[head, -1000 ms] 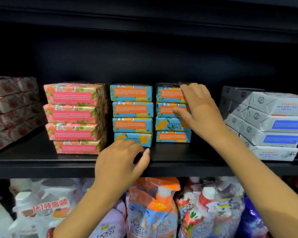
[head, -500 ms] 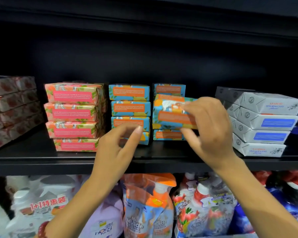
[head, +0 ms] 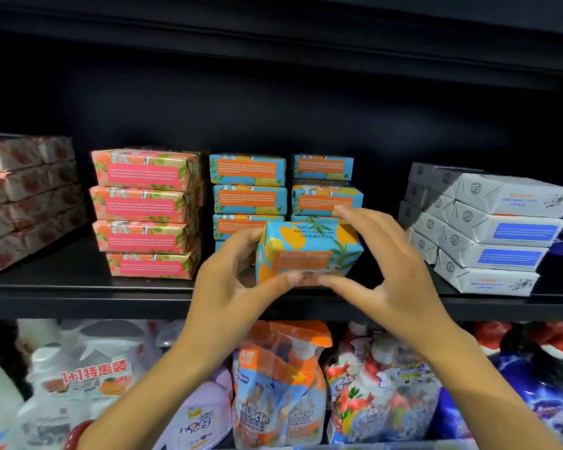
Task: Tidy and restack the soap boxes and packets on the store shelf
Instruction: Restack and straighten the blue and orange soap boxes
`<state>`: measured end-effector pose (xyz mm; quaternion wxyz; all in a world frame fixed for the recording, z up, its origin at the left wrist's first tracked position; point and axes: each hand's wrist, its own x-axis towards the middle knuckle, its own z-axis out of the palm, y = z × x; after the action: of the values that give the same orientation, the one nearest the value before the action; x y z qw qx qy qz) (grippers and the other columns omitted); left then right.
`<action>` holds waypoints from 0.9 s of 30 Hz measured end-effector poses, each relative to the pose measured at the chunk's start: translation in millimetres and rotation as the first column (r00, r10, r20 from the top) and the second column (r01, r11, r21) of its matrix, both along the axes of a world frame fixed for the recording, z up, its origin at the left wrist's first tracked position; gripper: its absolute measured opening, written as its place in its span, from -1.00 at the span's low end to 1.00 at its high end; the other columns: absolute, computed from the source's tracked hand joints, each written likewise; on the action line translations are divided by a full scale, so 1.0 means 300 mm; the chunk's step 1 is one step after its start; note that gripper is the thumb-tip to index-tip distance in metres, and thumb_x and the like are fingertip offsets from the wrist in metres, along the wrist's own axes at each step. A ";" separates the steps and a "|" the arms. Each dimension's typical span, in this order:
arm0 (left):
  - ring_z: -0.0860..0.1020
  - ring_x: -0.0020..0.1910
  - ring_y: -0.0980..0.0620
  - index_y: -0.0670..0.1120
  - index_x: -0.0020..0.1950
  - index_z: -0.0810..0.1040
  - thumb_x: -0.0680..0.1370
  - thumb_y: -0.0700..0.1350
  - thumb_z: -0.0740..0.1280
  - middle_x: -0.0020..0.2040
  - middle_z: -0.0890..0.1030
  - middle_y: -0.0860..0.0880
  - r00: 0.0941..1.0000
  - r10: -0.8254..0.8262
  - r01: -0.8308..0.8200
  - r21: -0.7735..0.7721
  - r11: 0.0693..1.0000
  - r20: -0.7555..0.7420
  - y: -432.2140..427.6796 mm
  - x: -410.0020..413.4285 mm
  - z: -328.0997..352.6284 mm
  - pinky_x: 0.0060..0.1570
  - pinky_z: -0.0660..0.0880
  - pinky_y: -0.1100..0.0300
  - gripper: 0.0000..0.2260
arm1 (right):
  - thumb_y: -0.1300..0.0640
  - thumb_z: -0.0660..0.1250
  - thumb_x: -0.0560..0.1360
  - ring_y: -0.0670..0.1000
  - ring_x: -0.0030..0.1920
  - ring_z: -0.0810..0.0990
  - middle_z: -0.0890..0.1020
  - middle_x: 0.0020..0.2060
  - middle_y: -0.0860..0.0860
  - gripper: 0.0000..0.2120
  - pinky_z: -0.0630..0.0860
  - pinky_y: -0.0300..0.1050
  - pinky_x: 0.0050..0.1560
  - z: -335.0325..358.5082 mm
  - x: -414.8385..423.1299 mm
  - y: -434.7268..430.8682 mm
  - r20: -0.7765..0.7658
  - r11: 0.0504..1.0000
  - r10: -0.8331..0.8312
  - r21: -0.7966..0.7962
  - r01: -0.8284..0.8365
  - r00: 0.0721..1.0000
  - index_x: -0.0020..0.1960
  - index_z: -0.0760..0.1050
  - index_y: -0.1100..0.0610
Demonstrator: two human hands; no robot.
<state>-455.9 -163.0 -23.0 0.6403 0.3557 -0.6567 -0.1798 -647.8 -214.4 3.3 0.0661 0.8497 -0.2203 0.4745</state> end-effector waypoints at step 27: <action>0.38 0.36 0.12 0.10 0.31 0.39 0.34 0.08 0.48 0.32 0.44 0.10 0.880 0.191 -0.101 -0.223 0.970 0.435 0.007 0.104 0.001 0.29 0.38 0.13 -0.42 | -0.02 0.54 0.18 -0.18 0.00 0.60 0.61 -0.05 -0.20 -0.53 0.51 -0.36 -0.07 0.010 0.059 0.031 0.260 0.805 0.151 0.528 -0.271 0.954 0.06 0.52 -0.04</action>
<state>-424.6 -161.0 -22.9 0.5127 0.3725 -0.7733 0.0216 -630.0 -205.0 6.4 -0.2614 0.7975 -0.2583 0.4785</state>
